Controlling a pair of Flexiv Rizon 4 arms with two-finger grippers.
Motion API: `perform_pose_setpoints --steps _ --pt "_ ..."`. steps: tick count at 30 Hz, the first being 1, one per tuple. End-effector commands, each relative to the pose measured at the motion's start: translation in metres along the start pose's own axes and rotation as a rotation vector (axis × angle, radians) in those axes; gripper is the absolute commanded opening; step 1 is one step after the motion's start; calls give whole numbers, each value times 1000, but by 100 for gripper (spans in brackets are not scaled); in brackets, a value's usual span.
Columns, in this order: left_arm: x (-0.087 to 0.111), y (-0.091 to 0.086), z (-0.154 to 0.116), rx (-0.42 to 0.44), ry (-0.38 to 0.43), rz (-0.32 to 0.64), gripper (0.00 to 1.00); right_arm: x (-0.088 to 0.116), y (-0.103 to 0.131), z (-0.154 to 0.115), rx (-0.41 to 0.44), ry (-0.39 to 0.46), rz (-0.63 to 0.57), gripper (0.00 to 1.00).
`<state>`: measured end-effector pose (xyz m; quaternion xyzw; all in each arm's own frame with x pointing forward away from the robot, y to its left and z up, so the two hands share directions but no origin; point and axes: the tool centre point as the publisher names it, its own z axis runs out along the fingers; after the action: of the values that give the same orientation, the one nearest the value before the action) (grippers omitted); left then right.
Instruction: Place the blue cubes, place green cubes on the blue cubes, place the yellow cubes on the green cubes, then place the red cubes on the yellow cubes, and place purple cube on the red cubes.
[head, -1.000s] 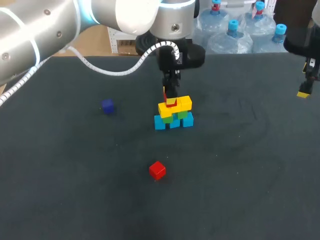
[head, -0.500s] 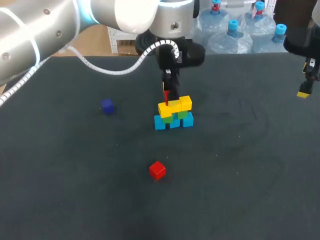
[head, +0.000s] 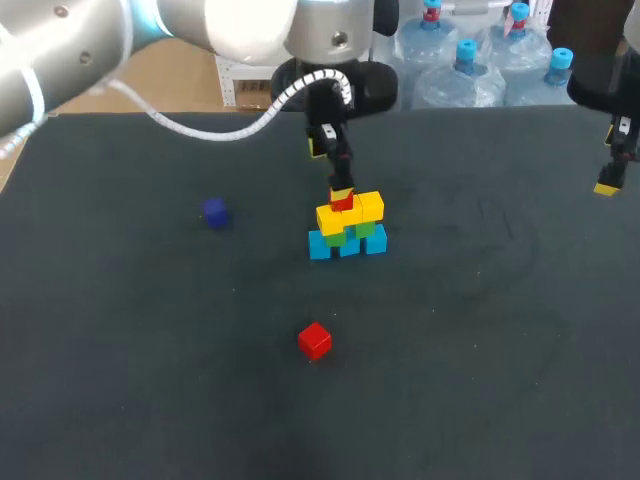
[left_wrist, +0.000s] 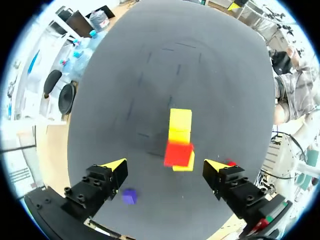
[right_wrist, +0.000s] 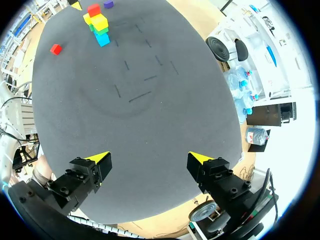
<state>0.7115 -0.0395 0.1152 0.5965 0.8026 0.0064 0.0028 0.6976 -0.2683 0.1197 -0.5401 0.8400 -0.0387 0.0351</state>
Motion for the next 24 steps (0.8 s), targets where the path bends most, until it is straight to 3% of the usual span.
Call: perform_pose_setpoints --steps 1,10,24 --pt "34 -19 -12 -91 -45 -22 100 0 -1 1 -1 -1 -1 100" --pt "79 -34 -29 -144 -17 -159 100 0 -1 1 -1 -1 -1 100" --pt "77 -29 -28 -159 -36 -160 100 0 -1 1 -1 -1 -1 100"
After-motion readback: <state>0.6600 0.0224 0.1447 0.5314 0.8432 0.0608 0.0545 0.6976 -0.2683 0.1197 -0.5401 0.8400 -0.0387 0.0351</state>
